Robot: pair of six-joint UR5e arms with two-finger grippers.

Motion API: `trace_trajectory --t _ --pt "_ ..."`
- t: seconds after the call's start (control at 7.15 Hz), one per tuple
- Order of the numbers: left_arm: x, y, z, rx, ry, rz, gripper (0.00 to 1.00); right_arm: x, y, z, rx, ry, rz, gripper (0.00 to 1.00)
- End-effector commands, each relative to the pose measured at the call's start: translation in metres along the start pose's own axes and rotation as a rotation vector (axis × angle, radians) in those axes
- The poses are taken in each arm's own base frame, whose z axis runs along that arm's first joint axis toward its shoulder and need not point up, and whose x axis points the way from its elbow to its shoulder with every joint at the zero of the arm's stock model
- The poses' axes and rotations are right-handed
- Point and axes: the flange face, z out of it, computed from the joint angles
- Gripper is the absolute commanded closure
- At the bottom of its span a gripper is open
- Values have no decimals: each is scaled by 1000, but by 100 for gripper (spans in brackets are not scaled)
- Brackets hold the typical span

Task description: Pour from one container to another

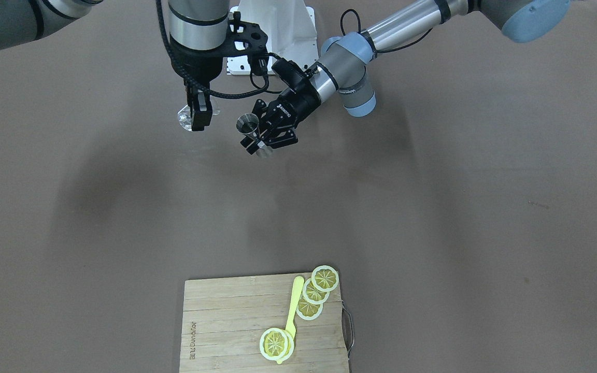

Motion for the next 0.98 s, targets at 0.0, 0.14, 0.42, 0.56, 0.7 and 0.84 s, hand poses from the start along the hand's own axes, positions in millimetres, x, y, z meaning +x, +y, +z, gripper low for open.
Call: trace_trajectory --t 0.0,0.14,0.42,0.56,0.7,0.84 --pt "-14 -4 -1 7 -14 16 100 13 53 3 94 14 56 100" --pt "-23 -6 0 10 -27 36 100 21 86 6 152 10 91 100" --pt "-52 -13 1 20 -66 74 100 36 157 9 258 7 152 100" --pt "-90 -22 -1 31 -110 92 100 40 183 6 288 33 173 100" --pt "-125 -26 -9 33 -159 115 100 42 205 7 309 49 193 100" --pt "-146 -28 -12 32 -187 150 100 38 222 20 332 61 194 100"
